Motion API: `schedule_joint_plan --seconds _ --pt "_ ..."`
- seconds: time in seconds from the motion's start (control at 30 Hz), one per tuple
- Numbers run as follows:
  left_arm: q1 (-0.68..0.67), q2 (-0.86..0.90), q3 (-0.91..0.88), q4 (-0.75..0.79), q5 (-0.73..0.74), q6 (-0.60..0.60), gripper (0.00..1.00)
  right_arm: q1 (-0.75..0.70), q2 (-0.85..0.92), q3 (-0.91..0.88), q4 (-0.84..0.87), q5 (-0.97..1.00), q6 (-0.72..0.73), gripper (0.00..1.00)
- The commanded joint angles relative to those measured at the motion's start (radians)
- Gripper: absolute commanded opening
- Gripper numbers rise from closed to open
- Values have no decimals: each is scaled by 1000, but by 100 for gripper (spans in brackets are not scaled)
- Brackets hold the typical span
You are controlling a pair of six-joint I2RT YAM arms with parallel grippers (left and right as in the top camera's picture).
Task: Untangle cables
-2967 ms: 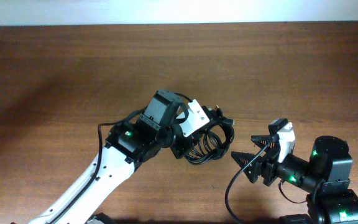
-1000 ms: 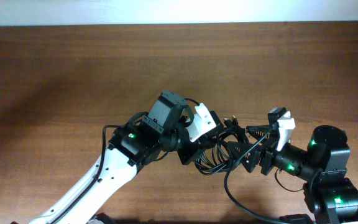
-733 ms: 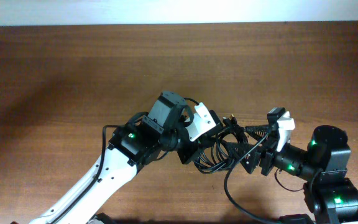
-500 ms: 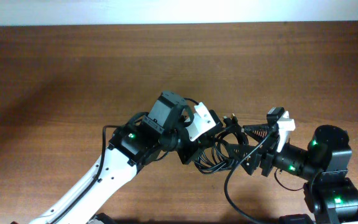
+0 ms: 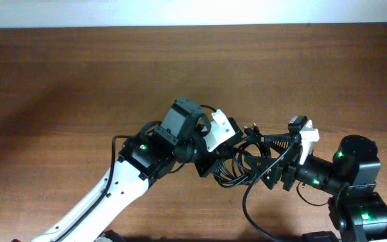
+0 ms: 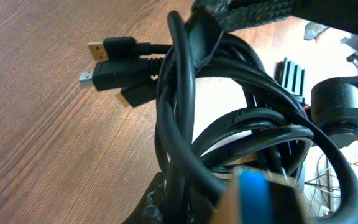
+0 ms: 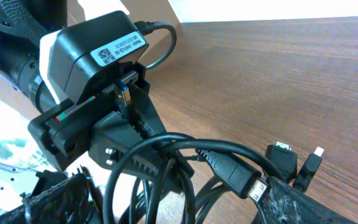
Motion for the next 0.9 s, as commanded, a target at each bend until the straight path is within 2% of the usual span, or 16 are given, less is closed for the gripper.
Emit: schedule_joint_plan --seconds 0.0,0.17,0.37,0.87 --pt "-43 30 13 39 37 -18 0 3 1 15 -1 -44 1 88" --pt "-92 73 13 83 37 -26 0 3 1 15 0 -45 0 88" --pt "-89 72 13 127 33 -56 0 3 1 15 -1 -37 0 88" --pt "-46 71 13 81 33 -69 0 2 1 15 2 26 0 88"
